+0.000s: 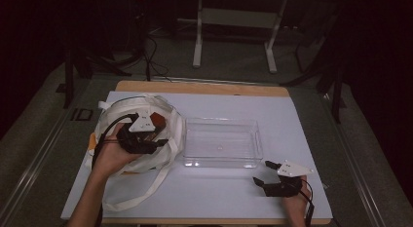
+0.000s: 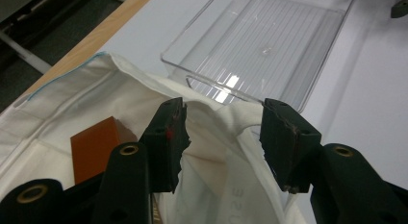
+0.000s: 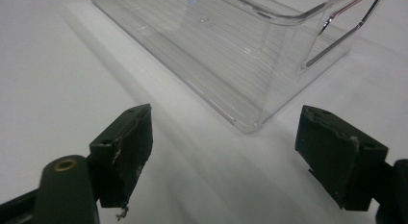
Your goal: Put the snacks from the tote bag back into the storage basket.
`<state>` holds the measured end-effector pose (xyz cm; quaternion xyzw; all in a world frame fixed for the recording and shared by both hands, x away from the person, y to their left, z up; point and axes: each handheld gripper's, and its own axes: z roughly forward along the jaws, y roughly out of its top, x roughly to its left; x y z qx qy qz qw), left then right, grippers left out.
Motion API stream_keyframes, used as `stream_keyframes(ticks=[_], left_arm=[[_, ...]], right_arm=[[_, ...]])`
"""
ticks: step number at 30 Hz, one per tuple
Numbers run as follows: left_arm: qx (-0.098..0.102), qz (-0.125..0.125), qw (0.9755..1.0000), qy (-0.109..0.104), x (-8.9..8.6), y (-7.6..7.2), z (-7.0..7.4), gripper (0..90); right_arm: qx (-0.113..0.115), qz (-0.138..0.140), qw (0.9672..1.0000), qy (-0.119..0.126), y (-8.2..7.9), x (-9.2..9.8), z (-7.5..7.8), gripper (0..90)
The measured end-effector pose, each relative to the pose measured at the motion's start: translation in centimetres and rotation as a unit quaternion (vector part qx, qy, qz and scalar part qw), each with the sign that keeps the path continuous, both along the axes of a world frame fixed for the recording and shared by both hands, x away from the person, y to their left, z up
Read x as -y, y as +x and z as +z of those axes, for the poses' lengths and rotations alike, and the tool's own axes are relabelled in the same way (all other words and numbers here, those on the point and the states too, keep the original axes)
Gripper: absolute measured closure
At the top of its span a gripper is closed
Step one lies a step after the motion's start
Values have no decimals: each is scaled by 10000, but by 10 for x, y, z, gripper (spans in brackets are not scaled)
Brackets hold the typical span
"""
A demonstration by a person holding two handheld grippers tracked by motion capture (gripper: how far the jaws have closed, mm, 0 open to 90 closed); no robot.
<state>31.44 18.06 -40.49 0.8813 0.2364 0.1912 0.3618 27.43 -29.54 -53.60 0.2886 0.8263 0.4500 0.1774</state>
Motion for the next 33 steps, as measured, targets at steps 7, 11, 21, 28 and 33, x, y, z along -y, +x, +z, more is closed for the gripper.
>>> stream_keyframes(ticks=[7, 11, 21, 28, 33], left_arm=[[-23, 42, 10000, -21, -8, 7, -3, 508], [12, 53, 10000, -27, -13, 10, -4, 510], [-29, 74, 10000, 44, -20, 16, -3, 503], [-169, 69, 9997, 182, -22, 24, -11, 500], [-188, 78, 9996, 208, -22, 27, -13, 500]], right_arm=[[4, 2, 10000, 7, 0, 0, 0, 206], [1, 0, 10000, 9, 0, 0, 0, 206], [3, 7, 10000, 4, 0, 0, 0, 206], [6, 6, 10000, 3, 0, 0, 0, 206], [7, 6, 10000, 7, 0, 0, 0, 206]])
